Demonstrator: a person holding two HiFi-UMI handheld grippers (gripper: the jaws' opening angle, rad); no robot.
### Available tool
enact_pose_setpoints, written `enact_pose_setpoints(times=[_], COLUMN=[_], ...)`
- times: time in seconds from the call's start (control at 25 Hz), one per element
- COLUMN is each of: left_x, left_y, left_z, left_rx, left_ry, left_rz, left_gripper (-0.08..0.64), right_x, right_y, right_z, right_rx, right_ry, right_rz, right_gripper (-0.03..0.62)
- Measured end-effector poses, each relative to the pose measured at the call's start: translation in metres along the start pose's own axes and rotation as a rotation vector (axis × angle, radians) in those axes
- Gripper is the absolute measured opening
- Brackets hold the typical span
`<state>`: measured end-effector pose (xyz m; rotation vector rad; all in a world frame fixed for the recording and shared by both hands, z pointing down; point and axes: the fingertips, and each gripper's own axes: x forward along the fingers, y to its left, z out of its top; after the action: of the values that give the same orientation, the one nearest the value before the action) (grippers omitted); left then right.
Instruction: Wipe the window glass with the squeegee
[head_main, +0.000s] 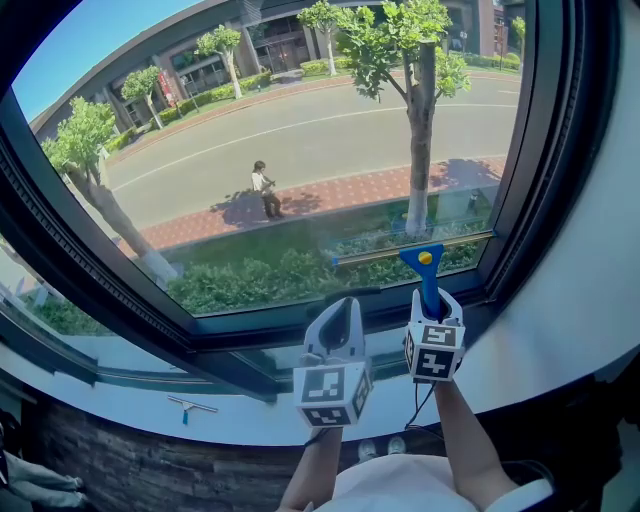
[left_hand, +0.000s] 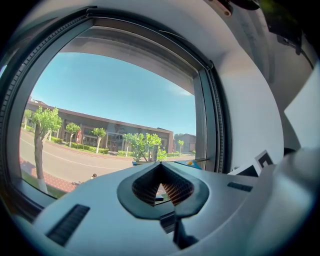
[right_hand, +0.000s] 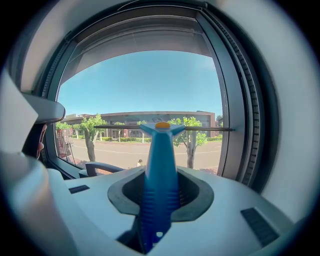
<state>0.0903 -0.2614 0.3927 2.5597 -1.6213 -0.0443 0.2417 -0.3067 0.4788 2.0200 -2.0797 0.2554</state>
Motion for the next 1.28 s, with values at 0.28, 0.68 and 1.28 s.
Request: enact_pose_setpoints(times=[0.28, 0.68, 1.28], left_x=[-0.001, 0.002, 0.005], left_y=[0.001, 0.001, 0.000], left_z=[0.001, 0.001, -0.008], left_rx=[-0.014, -0.008, -0.009], left_ry=[-0.002, 0.002, 0.020], left_rz=[-0.003, -0.001, 0.004], left_gripper=[-0.006, -0.006, -0.006], right_x=[0.000, 0.002, 0.006], right_y=[0.000, -0.002, -0.001], right_z=[-0.003, -0.012, -0.031], right_rx=[-0.010, -0.026, -0.036], right_ry=[0.009, 0.029, 0.073], right_rz=[0.001, -0.001, 0.000], right_gripper=[0.109, 0.109, 0.109])
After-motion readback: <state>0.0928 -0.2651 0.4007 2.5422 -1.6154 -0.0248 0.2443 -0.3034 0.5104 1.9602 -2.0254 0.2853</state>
